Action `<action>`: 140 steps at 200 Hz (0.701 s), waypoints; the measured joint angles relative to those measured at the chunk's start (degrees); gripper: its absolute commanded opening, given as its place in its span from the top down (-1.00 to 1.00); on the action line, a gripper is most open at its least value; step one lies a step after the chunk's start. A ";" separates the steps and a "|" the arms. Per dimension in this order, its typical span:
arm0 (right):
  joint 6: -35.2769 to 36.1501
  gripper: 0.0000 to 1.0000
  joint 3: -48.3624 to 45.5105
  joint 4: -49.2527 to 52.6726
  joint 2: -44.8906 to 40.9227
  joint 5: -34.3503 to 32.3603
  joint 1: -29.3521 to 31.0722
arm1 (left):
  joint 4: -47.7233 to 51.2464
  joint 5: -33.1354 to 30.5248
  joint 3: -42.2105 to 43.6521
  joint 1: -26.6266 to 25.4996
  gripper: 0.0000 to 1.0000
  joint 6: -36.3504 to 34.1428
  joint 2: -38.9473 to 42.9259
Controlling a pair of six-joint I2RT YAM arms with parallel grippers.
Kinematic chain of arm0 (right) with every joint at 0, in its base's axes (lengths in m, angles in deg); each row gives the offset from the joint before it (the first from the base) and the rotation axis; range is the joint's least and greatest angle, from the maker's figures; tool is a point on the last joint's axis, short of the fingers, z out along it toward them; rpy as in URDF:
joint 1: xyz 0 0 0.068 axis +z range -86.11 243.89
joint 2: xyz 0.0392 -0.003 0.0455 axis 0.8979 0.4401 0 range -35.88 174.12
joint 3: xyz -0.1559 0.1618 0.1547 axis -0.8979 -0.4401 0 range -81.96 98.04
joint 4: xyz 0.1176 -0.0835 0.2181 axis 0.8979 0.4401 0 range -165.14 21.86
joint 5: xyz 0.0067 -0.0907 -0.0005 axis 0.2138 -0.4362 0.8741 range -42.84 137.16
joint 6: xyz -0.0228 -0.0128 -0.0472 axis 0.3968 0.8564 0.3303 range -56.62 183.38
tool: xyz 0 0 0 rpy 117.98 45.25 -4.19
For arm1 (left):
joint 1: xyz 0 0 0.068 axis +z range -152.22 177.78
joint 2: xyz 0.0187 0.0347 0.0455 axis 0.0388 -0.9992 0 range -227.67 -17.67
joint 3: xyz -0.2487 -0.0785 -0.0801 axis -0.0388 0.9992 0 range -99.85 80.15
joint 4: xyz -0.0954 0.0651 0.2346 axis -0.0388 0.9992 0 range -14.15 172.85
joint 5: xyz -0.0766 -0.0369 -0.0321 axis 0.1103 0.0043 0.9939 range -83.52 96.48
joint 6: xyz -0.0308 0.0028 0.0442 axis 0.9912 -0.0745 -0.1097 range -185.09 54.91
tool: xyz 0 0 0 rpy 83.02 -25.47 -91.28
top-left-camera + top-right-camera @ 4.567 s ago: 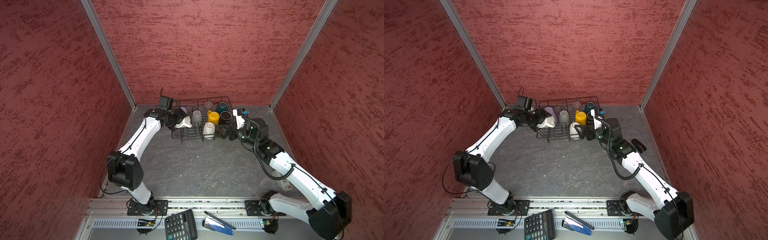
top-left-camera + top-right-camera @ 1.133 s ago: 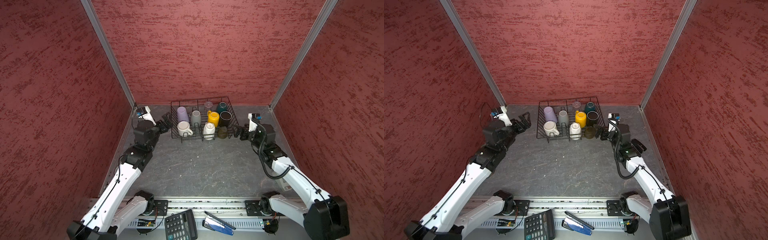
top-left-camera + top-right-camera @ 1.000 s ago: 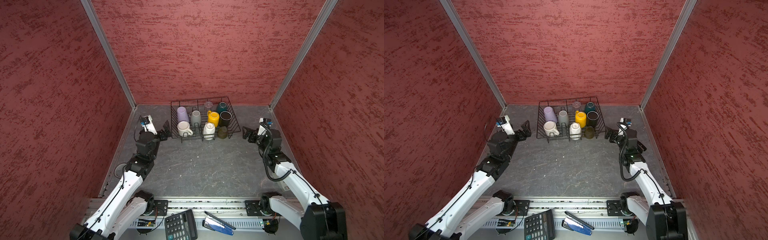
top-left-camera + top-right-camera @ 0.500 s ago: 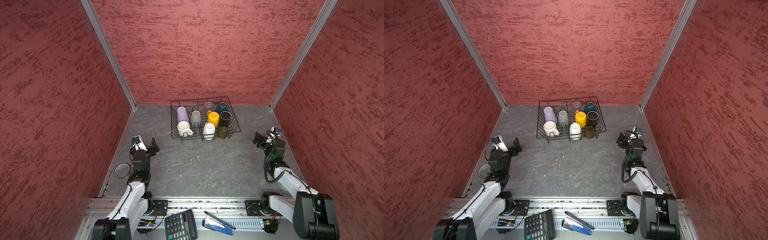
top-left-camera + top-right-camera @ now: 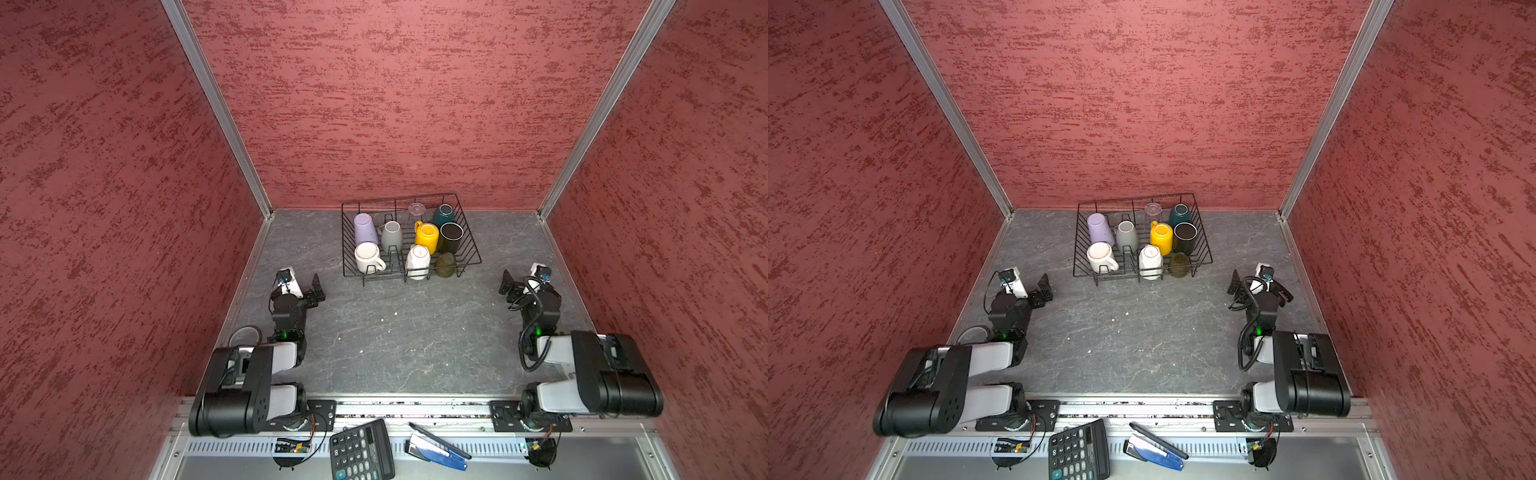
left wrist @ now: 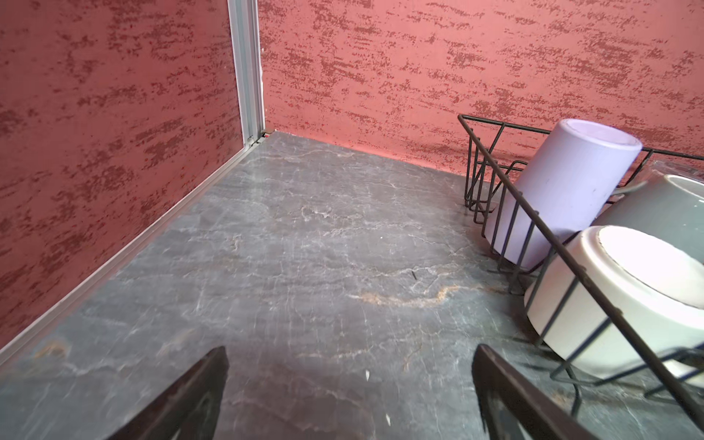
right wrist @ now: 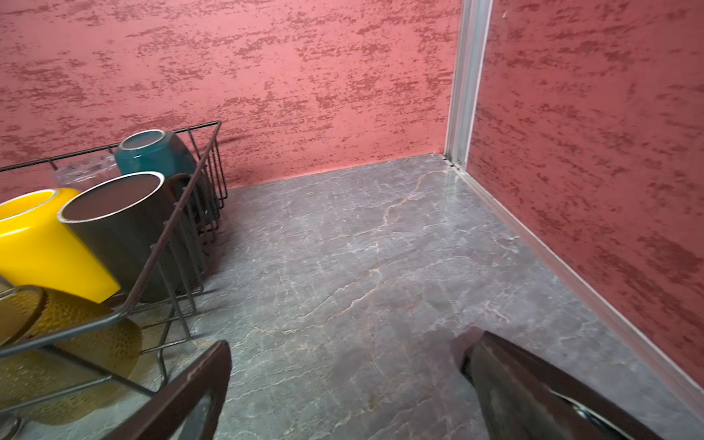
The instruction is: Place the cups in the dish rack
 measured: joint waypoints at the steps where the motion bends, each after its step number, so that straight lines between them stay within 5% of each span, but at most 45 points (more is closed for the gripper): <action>1: 0.02 -0.98 -0.15 -0.52 0.39 0.15 0.02 | -0.26 0.02 -0.02 0.00 -0.99 -0.02 -0.31; 34: 0.90 -0.98 -2.71 -7.96 5.75 2.54 0.02 | -5.75 0.00 -0.90 -0.79 -0.99 -1.20 -8.28; 140: 3.43 -0.98 1.66 -7.21 5.64 9.40 0.02 | 2.99 -1.42 -10.16 -1.57 -0.99 -1.66 -8.04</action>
